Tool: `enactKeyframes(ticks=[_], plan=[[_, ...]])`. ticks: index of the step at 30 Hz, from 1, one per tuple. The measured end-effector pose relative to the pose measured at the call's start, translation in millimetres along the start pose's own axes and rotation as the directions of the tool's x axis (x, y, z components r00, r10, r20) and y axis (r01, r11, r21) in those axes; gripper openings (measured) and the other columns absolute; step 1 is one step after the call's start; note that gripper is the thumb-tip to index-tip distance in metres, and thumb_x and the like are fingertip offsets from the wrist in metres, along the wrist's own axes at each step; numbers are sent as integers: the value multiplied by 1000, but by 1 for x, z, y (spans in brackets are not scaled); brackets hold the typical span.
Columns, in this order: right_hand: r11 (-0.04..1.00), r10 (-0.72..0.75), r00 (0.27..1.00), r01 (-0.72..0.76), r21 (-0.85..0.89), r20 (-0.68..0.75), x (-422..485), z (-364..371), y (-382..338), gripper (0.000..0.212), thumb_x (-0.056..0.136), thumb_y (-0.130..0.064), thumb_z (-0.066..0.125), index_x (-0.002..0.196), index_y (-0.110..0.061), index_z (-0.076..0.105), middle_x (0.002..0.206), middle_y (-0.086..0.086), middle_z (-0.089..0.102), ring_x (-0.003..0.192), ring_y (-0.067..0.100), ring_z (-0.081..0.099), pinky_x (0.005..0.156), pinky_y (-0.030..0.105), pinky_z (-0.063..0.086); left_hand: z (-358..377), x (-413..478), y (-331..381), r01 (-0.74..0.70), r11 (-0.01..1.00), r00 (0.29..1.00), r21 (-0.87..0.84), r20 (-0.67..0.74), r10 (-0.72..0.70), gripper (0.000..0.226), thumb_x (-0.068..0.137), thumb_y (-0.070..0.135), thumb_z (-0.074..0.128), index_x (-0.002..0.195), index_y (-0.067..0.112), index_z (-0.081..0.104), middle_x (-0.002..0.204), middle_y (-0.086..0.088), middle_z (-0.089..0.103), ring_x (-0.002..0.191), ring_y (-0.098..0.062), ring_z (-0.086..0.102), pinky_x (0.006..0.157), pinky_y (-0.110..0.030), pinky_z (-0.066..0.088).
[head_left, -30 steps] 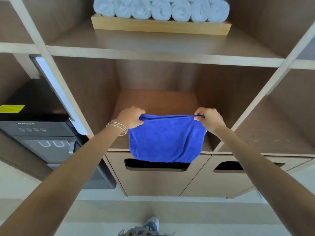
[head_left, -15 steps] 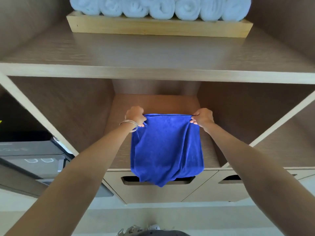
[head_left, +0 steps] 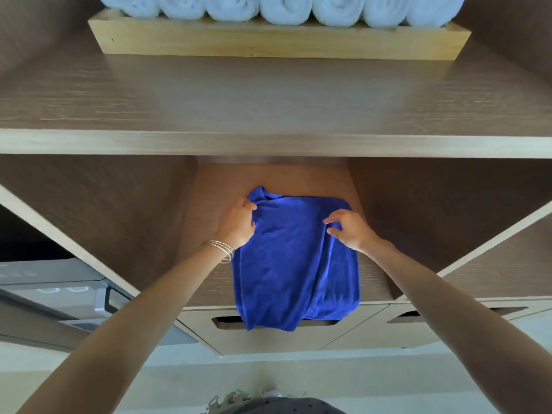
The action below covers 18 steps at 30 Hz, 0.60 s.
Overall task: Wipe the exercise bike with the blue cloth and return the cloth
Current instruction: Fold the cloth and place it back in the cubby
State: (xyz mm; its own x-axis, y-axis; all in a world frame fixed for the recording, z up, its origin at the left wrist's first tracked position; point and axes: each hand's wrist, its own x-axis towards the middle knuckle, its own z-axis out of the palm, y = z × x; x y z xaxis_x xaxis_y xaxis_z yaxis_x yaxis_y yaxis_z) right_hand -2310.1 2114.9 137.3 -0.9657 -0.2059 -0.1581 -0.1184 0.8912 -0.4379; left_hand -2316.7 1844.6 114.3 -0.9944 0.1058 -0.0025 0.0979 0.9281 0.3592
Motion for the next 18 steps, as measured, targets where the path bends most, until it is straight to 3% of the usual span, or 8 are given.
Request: enactKeyframes(ticks=[2, 4, 11, 15, 18], plan=[[996, 13, 994, -3, -91, 108, -5, 12, -2, 49, 92, -23, 56, 137, -11, 42, 149, 12, 32, 139, 23, 28, 109, 28, 24, 10, -6, 4, -53, 996, 995, 67, 90, 47, 43, 92, 25, 55, 131, 10, 49, 136, -10, 50, 124, -28, 48, 100, -41, 41], [984, 12, 993, 10, -176, 119, -6, 19, -4, 54, 94, -26, 52, 143, -14, 32, 154, 10, 21, 142, 21, 19, 110, 31, 23, 15, -5, 8, -45, 997, 995, 66, 91, 39, 42, 95, 27, 50, 133, 9, 48, 136, -11, 49, 126, -29, 45, 102, -40, 39], [985, 58, 991, -37, -167, 124, -13, 15, 4, 55, 93, -20, 55, 143, -17, 32, 156, 12, 16, 144, 24, 14, 113, 33, 19, 3, 28, -3, 33, 983, 999, 182, 32, -40, 45, 93, 8, 40, 136, 19, 46, 135, -6, 48, 122, -30, 45, 97, -39, 41], [990, 53, 989, -34, -137, 138, -20, 19, 11, 54, 95, -17, 50, 145, -19, 27, 157, 9, 11, 145, 22, 7, 113, 31, 17, -5, 47, -13, 81, 946, 995, 315, 37, -98, 48, 91, 11, 44, 137, 25, 45, 135, -9, 42, 123, -32, 39, 101, -40, 36], [989, 54, 987, -33, -144, 148, -18, 17, 8, 55, 95, -16, 51, 145, -18, 27, 157, 10, 10, 145, 24, 7, 113, 31, 16, -8, 58, -7, 120, 944, 991, 307, 25, -134, 45, 91, 12, 46, 135, 23, 47, 135, -10, 42, 124, -32, 37, 102, -40, 35]])
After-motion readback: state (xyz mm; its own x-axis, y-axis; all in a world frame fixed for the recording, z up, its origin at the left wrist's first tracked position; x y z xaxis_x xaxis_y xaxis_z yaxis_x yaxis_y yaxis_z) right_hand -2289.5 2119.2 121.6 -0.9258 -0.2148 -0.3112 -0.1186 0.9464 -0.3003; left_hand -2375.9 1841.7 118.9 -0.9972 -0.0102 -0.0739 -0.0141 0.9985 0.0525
